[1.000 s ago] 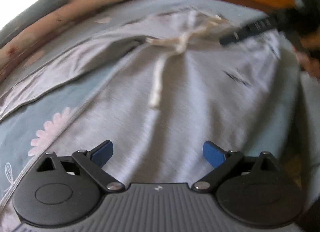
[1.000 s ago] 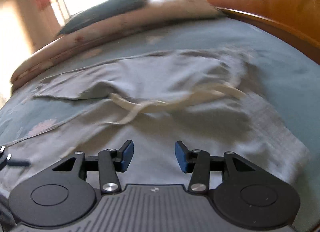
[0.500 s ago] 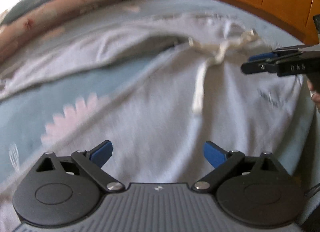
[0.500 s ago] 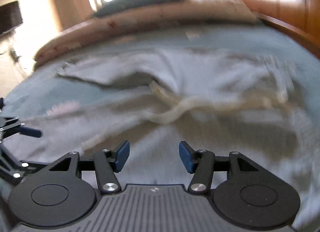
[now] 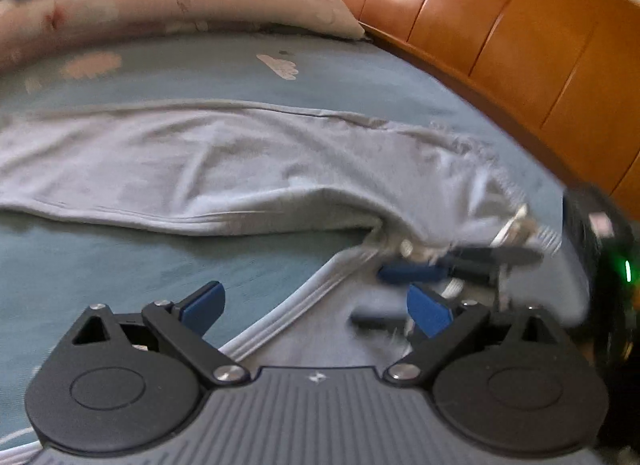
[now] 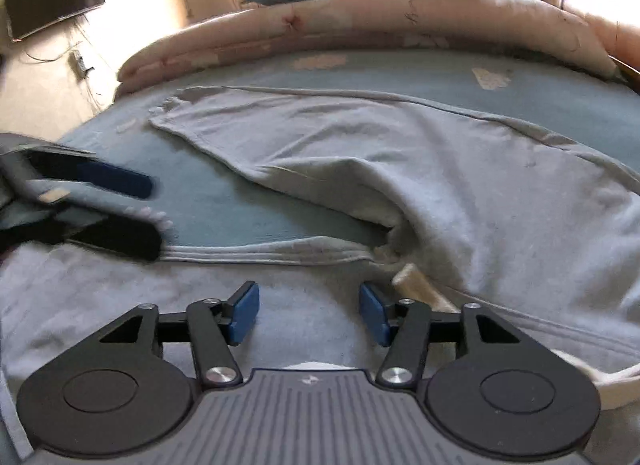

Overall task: Fold clothes
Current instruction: 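Move the left gripper to the pant leg edge and grasp it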

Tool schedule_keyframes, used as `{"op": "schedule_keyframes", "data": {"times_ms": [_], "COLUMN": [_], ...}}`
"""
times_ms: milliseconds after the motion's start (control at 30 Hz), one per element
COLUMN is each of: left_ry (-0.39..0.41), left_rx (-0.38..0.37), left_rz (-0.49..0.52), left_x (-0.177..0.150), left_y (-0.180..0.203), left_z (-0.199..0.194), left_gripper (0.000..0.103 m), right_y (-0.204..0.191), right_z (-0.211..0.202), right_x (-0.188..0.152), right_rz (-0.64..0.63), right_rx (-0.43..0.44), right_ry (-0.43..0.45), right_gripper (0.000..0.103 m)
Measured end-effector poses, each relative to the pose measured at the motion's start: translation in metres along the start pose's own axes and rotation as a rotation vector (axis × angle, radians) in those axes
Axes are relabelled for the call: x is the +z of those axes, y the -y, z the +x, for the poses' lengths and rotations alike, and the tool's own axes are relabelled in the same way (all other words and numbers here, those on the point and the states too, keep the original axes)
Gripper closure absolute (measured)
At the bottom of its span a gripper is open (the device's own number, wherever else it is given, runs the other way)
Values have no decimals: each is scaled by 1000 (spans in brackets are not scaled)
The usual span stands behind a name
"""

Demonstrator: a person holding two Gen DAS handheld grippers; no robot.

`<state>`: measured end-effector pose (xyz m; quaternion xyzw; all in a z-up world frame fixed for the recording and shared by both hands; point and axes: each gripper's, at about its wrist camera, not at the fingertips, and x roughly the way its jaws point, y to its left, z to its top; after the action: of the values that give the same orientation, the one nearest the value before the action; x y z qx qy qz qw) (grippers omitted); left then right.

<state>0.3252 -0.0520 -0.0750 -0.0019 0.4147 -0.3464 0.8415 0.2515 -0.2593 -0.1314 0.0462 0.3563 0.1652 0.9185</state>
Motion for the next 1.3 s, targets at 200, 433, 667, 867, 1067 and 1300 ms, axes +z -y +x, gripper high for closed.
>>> {"op": "schedule_keyframes", "data": {"times_ms": [200, 433, 667, 867, 1067, 1300], "left_ry": [-56, -53, -9, 52, 78, 115], "left_rx": [-240, -361, -373, -241, -210, -208], "left_rz": [-289, -374, -313, 74, 79, -34], "left_x": [21, 32, 29, 8, 4, 7], "left_y": [-30, -26, -12, 17, 14, 9], "left_z": [62, 112, 115, 102, 102, 111], "left_gripper": [6, 6, 6, 18, 48, 83], "right_y": [-7, 2, 7, 10, 11, 12], "right_z": [-6, -14, -15, -16, -17, -17], "right_x": [-9, -14, -15, -16, -17, -18], "right_rz": [-45, -5, 27, 34, 38, 42], "right_rx": [27, 57, 83, 95, 101, 104], "right_ry": [11, 36, 60, 66, 71, 77], "right_gripper": [36, 36, 36, 37, 37, 37]}}
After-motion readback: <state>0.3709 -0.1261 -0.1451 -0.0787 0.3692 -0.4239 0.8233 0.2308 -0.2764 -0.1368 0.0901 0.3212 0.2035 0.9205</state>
